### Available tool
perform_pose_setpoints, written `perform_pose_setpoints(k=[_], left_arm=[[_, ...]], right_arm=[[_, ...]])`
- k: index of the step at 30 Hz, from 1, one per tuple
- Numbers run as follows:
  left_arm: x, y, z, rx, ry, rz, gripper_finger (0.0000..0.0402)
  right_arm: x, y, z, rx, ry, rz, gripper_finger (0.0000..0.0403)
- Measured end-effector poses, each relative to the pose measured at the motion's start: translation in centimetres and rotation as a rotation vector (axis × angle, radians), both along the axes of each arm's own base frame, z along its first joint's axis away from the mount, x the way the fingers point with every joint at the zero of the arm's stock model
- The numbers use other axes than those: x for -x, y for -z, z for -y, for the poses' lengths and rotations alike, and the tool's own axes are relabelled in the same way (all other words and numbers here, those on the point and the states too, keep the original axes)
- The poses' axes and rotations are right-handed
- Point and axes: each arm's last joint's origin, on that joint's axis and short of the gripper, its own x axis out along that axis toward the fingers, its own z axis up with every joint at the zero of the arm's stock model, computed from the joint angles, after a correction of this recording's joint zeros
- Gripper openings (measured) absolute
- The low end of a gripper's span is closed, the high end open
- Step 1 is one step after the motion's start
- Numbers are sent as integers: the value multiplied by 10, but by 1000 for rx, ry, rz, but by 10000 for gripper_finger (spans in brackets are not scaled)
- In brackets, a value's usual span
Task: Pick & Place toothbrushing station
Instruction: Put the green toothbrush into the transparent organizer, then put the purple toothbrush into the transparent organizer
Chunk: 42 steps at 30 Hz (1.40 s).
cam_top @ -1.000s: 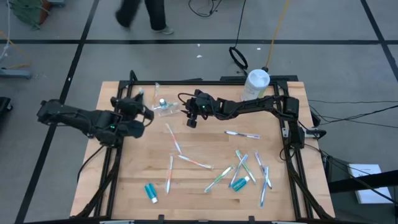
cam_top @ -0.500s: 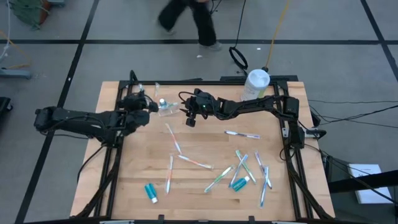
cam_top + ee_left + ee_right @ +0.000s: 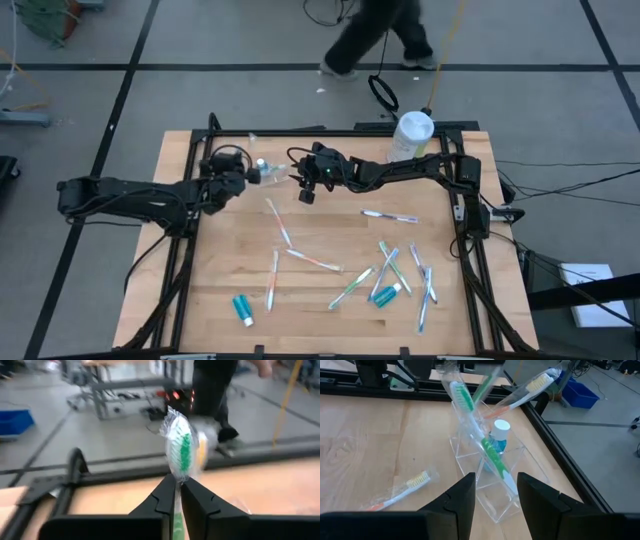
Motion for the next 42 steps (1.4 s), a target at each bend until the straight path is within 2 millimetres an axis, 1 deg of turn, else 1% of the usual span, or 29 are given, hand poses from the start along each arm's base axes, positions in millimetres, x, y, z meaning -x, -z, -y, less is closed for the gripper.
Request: perform_pose_setpoints(k=[5, 12, 16, 21, 24, 27, 30, 32, 35, 39, 42], left_arm=[[-1, 2, -4, 13, 64, -109, 36], [1, 4, -8, 51, 98, -128, 37], [2, 6, -10, 61, 136, -192, 37], [3, 6, -14, 74, 154, -214, 40], [5, 7, -17, 91, 162, -233, 59], [6, 8, -21, 113, 173, -222, 96], [6, 7, -23, 114, 177, -232, 137], [5, 4, -23, 109, 184, -247, 160], [4, -12, -23, 98, 181, -230, 182], [8, -34, -22, 108, 177, -249, 188], [11, -48, -21, 118, 183, -264, 189]], right_arm=[[0, 1, 0, -3, 0, -11, 141], [1, 2, 0, -6, 0, -26, 141], [3, 7, -1, -19, 0, -81, 141], [5, 11, -1, -28, -1, -118, 141], [5, 11, -2, -26, -1, -121, 141], [4, 11, -5, 5, -21, -133, 145], [4, 12, -8, 16, -33, -143, 157], [5, 14, -10, 12, -36, -170, 169], [7, 18, -13, 6, -21, -227, 190], [11, 24, -15, 30, 58, -314, 211], [16, 30, -18, 9, 129, -376, 218]])
